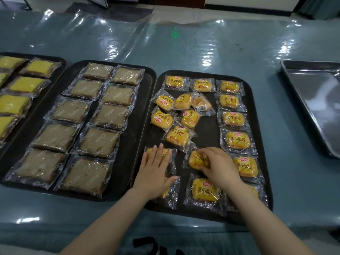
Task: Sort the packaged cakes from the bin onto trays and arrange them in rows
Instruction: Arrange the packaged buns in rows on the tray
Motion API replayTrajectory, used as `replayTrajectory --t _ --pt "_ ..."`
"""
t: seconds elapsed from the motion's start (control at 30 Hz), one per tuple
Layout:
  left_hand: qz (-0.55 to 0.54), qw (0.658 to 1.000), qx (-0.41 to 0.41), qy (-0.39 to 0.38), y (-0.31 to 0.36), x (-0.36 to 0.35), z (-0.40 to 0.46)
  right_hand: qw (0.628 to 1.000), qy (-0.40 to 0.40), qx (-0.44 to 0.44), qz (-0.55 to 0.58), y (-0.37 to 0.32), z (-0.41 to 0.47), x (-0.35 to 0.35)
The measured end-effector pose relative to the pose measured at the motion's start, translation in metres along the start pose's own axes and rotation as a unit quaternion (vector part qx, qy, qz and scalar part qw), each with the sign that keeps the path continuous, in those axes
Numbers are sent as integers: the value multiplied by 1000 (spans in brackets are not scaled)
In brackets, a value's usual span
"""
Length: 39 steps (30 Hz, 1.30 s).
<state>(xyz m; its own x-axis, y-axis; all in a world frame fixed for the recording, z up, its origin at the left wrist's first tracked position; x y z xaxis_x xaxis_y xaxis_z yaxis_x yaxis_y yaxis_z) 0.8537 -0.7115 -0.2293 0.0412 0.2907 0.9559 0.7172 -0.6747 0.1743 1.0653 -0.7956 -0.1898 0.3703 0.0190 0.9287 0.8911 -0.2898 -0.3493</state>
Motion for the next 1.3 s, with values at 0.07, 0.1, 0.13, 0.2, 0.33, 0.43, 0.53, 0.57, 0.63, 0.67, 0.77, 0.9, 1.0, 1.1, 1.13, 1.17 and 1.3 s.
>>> replayTrajectory --t 0.07,0.1,0.13,0.2,0.33,0.43,0.53,0.57,0.63,0.67,0.77,0.9,1.0,1.1,1.13,1.17,1.3 --pt "6 1000 5 1 -1 -2 0 1000 -20 14 -12 7 -6 1" --pt "8 1000 5 1 -1 -3 0 999 -38 21 -19 8 -8 0" --pt "8 1000 5 0 -1 -3 0 997 -59 26 -29 7 -9 -3" --pt "13 1000 6 -1 0 -4 0 992 -100 37 -65 3 -11 -13" --pt "28 1000 5 -2 1 -3 1 988 -117 48 -92 -1 -15 -29" --pt "28 1000 6 -4 2 -2 4 989 -125 31 -79 2 -11 -28" --pt "20 1000 16 -2 5 0 9 988 -128 35 -77 2 -15 -27" --pt "18 1000 18 1 5 0 11 988 -128 38 -75 1 -19 -28" --pt "15 1000 19 6 6 2 14 988 -124 44 -82 0 -29 -30" --pt "13 1000 16 8 6 3 14 988 -120 46 -89 -1 -34 -32" --pt "11 1000 2 20 6 6 12 989 -105 38 -102 -3 -41 -35" --pt "29 999 -21 5 7 4 0 988 -79 34 -131 -7 -42 -33" --pt "67 997 -47 -11 10 3 -4 986 -65 58 -143 -13 -45 -32" --pt "104 991 -85 -30 11 5 -2 978 -84 92 -165 -17 -44 -32" --pt "106 989 -98 -34 10 6 -1 976 -94 97 -168 -16 -43 -32" --pt "103 988 -111 -38 10 6 0 976 -103 99 -167 -15 -41 -33" --pt "88 985 -147 -36 9 8 -1 979 -106 92 -149 -13 -38 -34"
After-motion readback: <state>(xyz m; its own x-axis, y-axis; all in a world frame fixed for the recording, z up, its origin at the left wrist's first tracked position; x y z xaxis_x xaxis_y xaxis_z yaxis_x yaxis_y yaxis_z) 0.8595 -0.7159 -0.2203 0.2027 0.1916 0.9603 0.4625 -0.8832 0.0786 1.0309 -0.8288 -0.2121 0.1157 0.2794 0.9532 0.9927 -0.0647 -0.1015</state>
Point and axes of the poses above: each hand's wrist, its own z-axis towards the middle knuckle, its own x-axis out of the back of the hand, y = z × x, the point moved 1 cm from there along z, towards the middle knuckle, and after that the axes turned 2 degrees about -y, right-handed, at the moved point
